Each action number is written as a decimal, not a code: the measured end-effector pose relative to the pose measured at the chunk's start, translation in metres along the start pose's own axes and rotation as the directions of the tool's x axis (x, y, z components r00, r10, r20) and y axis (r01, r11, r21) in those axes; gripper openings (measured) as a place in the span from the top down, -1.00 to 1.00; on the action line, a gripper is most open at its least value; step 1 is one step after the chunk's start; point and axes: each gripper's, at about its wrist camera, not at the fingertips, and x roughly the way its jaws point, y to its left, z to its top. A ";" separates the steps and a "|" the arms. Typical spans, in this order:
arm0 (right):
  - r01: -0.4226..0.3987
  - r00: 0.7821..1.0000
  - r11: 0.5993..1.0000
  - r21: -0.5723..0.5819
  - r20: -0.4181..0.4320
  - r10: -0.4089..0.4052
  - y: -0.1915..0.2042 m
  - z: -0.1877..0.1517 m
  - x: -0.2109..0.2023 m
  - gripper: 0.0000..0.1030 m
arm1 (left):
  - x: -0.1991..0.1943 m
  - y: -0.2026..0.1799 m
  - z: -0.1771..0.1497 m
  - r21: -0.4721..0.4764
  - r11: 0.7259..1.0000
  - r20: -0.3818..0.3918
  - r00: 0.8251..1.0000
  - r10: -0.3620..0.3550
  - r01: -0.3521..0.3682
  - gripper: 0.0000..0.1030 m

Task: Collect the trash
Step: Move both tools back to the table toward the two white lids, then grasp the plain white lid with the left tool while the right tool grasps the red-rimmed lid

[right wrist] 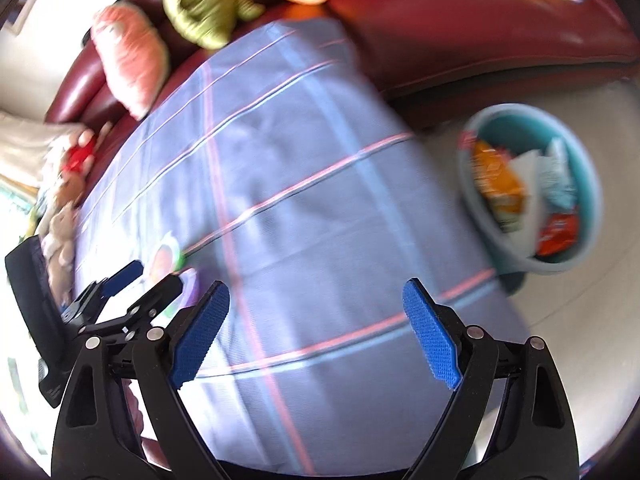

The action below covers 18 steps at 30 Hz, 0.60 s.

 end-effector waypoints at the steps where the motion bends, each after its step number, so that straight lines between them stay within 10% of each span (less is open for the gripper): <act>1: -0.008 1.000 1.000 -0.018 -0.012 0.008 0.011 -0.001 0.006 -0.64 | -0.001 0.012 -0.002 -0.011 1.000 -0.001 1.000 0.010 -0.010 -0.81; 11: -0.070 0.985 0.986 -0.152 -0.165 0.044 0.097 -0.017 0.065 -0.64 | -0.013 0.096 -0.033 -0.096 0.994 0.001 0.999 0.048 -0.048 -0.81; 18: -0.074 0.977 0.983 -0.166 -0.209 0.038 0.123 -0.017 0.091 -0.12 | -0.012 0.124 -0.036 -0.158 0.987 0.013 0.999 0.031 -0.029 -0.81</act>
